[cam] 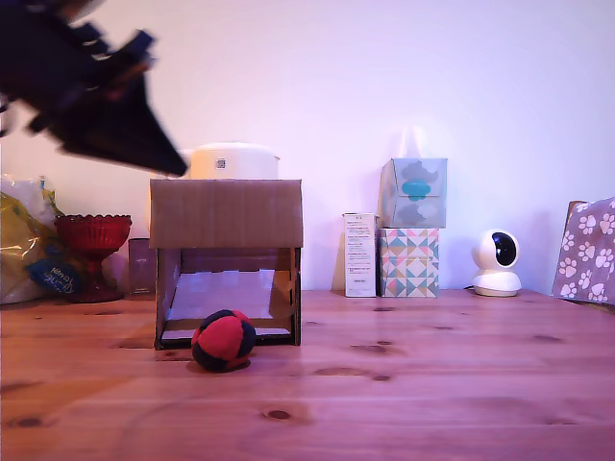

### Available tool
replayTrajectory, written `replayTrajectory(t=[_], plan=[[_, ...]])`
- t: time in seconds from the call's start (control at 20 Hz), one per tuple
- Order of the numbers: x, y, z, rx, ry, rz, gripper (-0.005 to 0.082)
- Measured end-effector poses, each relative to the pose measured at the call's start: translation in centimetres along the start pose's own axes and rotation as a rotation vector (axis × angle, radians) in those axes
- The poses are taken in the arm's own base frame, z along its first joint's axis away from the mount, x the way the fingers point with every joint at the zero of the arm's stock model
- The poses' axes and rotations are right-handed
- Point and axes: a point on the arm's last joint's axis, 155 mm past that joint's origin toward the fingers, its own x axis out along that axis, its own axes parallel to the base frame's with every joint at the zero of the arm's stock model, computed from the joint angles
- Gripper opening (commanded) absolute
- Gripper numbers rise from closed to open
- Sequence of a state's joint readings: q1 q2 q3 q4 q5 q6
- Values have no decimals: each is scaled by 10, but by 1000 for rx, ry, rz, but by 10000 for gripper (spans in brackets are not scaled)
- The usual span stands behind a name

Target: Drop the footbag into the cardboard dice tower

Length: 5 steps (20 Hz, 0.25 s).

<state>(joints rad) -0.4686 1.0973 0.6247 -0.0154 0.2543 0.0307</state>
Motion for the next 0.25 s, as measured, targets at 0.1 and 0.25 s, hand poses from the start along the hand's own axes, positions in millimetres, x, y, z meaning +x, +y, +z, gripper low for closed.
replayTrajectory(t=[0.1, 0.25], plan=[[-17, 1, -3, -18, -45, 29, -24], [-35, 9, -15, -43, -59, 101, -24]])
